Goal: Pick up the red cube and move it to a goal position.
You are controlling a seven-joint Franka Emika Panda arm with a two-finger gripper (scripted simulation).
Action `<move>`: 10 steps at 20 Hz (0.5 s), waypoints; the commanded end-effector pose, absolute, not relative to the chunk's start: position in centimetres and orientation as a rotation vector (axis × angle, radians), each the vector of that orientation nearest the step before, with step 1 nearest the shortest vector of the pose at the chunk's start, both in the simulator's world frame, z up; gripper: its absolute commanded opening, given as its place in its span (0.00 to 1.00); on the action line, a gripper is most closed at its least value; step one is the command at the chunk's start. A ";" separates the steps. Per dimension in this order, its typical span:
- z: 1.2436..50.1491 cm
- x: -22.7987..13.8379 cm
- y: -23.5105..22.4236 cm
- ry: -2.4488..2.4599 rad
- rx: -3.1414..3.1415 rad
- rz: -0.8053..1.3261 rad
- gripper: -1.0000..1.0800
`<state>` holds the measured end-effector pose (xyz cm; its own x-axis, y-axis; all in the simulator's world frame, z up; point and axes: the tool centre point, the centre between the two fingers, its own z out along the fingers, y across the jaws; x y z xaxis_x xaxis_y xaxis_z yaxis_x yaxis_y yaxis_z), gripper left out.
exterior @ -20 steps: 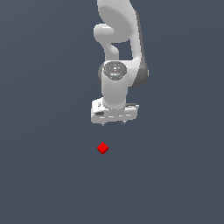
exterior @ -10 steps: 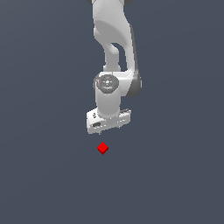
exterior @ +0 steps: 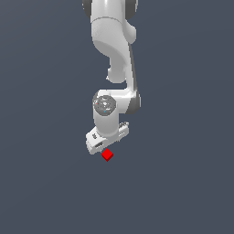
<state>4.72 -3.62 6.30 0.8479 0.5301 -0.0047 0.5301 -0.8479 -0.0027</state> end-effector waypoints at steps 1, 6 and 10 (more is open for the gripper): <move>5.2 5.5 -4.0 -0.957 -2.991 0.005 0.96; 3.6 6.8 -4.6 -1.095 -2.944 0.002 0.96; 2.6 7.5 -4.8 -1.170 -2.915 0.001 0.96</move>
<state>7.70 -6.10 3.86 0.7468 0.6650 0.0042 0.6648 -0.7468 0.0166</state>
